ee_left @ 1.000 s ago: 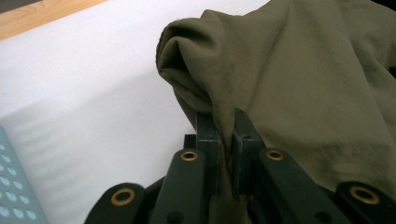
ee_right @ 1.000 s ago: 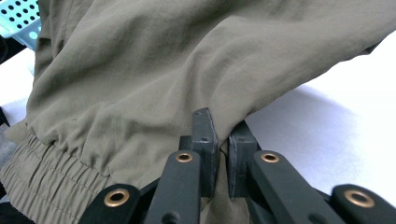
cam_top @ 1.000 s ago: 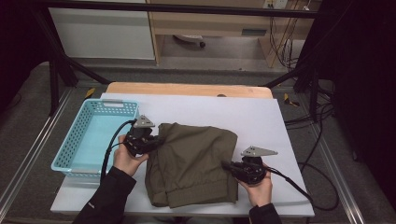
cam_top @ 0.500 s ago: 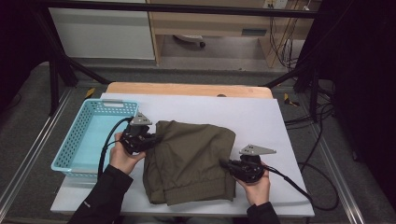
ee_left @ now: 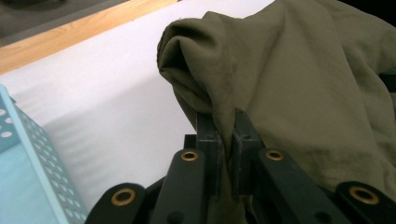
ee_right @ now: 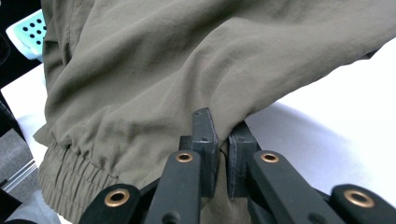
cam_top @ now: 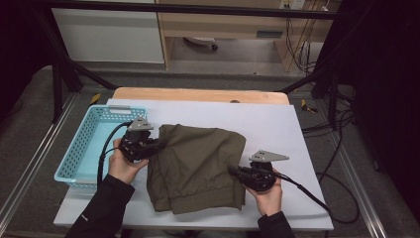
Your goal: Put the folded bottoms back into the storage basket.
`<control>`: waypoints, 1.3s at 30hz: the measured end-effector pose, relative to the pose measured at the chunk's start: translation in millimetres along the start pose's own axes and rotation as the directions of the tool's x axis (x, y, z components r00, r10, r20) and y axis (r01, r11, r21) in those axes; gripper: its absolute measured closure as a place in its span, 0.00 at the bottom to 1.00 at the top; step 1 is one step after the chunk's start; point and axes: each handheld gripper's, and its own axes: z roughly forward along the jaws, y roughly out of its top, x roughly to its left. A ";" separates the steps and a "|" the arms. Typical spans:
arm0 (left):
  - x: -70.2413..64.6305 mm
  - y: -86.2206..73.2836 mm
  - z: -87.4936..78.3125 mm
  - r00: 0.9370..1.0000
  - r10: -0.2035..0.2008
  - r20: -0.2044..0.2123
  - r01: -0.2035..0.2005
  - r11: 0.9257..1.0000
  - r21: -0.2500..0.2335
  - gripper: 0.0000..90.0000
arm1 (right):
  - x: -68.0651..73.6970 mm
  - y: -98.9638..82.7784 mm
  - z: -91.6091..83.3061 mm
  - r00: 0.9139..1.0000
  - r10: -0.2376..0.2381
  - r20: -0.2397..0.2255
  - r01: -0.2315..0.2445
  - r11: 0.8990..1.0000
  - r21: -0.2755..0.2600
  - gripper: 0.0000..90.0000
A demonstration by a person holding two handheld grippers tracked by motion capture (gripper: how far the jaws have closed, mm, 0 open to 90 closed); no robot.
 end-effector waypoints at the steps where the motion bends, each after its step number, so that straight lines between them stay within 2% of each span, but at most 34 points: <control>1: 0.1 0.4 -1.2 1.000 -0.001 -0.001 0.001 1.000 -0.007 0.93 | 0.6 1.0 0.4 1.000 -0.004 -0.001 0.004 1.000 -0.004 0.95; 21: 6.2 5.8 -23.6 1.000 -0.012 -0.011 0.011 0.997 -0.082 0.94 | 10.5 16.1 3.0 1.000 -0.008 -0.018 0.007 0.999 -0.051 0.95; 39: 10.9 15.6 -40.6 1.000 -0.013 -0.021 0.011 0.994 -0.104 0.93 | 18.1 31.7 3.4 0.999 -0.028 -0.024 0.026 0.996 -0.088 0.95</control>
